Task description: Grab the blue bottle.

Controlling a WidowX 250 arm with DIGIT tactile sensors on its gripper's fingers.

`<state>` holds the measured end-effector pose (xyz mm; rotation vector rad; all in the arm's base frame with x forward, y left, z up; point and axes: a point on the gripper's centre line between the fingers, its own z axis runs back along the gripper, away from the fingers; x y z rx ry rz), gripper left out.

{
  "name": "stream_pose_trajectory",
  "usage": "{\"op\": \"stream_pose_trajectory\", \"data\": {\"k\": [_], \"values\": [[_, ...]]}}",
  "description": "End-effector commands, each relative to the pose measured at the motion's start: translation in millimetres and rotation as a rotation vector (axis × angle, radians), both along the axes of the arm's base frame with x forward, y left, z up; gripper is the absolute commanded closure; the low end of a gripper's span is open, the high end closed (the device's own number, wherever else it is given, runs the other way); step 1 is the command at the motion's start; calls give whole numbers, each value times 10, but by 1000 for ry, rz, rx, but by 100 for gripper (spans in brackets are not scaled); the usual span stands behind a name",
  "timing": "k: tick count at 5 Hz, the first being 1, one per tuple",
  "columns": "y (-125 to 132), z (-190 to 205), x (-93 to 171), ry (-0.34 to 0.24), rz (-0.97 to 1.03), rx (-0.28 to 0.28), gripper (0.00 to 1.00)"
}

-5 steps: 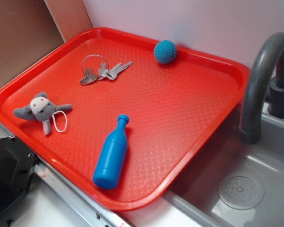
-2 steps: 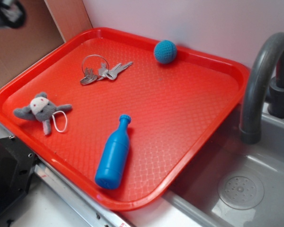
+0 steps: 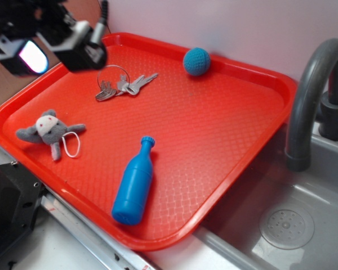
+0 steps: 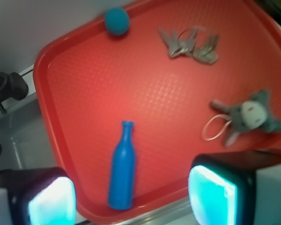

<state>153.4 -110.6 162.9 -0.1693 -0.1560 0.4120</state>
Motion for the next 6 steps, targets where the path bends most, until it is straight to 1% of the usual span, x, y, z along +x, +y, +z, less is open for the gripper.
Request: {"op": "stream_pose_trajectory", "data": {"k": [1, 2, 3, 4, 5, 6], "values": [[-313, -527, 80, 70, 28, -43, 0], [-400, -799, 107, 109, 19, -2, 0], [-462, -1082, 109, 146, 12, 25, 0], [-476, -1301, 50, 200, -9, 23, 0], [-490, -1433, -2, 218, -8, 36, 0], [-486, -1533, -30, 230, -8, 62, 100]]}}
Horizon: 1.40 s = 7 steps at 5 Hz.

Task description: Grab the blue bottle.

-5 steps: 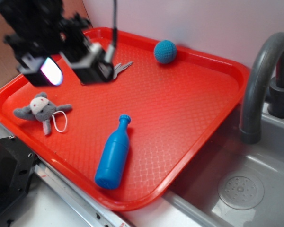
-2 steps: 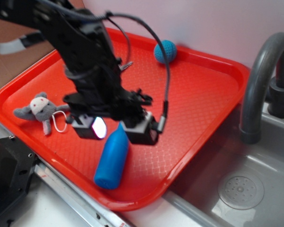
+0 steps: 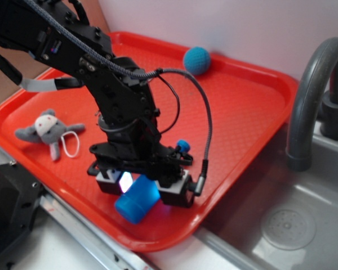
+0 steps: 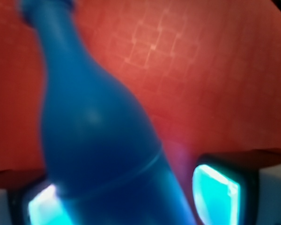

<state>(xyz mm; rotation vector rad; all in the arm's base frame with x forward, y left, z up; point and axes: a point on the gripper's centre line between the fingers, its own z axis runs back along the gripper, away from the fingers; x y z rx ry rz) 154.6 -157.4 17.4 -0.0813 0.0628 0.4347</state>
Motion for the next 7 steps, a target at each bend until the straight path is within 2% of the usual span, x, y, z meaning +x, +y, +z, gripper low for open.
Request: {"op": "stream_pose_trajectory", "data": {"k": [1, 2, 3, 4, 5, 6, 7], "values": [[-5, -47, -43, -13, -20, 15, 100], [170, 356, 39, -65, -87, 13, 100], [526, 848, 183, -104, -122, -36, 100], [877, 1273, 262, -117, -147, -67, 100], [1160, 1736, 236, -181, -139, -57, 100], [1350, 1976, 164, -224, -37, -44, 100], [1352, 1875, 224, -112, -12, -11, 100]]}}
